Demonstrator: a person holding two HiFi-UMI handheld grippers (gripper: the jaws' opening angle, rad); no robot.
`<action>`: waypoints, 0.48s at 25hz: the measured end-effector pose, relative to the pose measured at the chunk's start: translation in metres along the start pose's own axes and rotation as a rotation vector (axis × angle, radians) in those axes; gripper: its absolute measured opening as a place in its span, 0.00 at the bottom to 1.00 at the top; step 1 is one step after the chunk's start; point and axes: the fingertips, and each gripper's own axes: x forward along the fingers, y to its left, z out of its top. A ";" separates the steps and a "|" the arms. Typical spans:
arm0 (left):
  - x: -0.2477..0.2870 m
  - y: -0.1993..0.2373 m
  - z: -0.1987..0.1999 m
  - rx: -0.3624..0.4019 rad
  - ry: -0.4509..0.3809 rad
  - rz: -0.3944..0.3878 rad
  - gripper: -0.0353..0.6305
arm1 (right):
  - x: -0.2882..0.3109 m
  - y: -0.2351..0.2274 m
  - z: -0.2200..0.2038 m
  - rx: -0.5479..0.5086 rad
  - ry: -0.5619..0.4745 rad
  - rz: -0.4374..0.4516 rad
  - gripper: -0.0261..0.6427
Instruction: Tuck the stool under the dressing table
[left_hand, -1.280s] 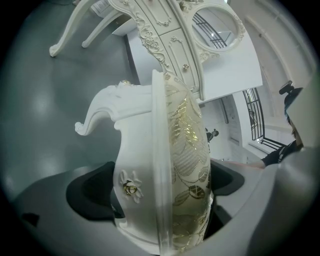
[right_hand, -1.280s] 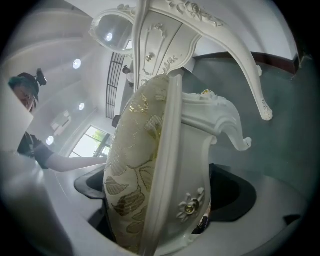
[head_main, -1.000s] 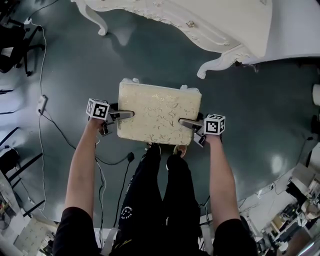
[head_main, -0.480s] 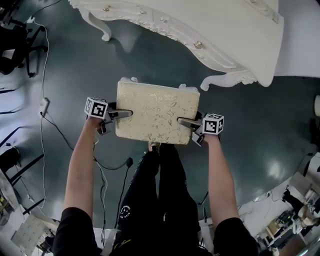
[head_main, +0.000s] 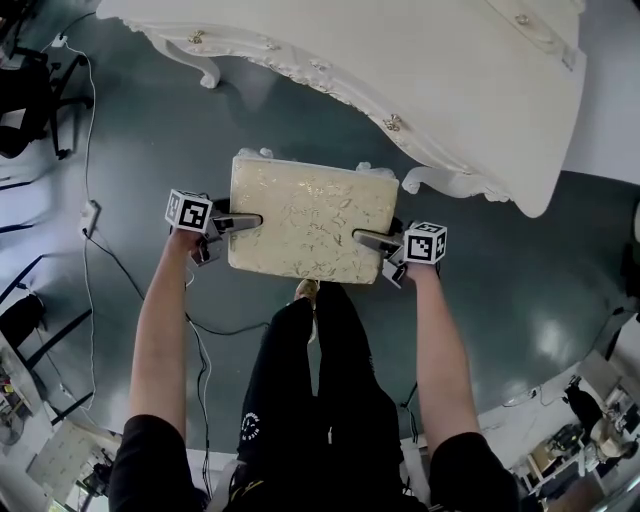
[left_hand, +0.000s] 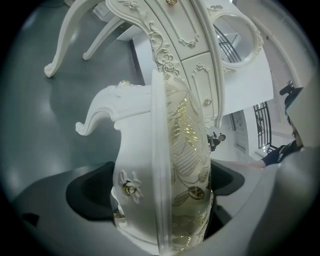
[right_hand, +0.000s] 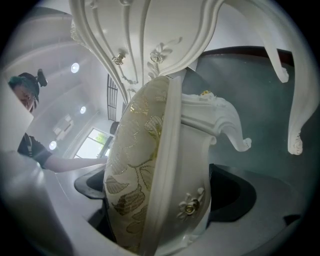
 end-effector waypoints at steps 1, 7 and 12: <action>0.000 0.005 0.005 0.005 -0.006 0.006 0.89 | 0.001 -0.002 0.004 0.002 -0.004 0.000 0.94; 0.002 0.036 0.040 0.013 0.002 0.008 0.89 | 0.022 -0.021 0.035 0.004 -0.026 -0.009 0.94; 0.001 0.057 0.053 0.023 0.015 -0.007 0.89 | 0.035 -0.029 0.044 0.005 -0.062 -0.032 0.94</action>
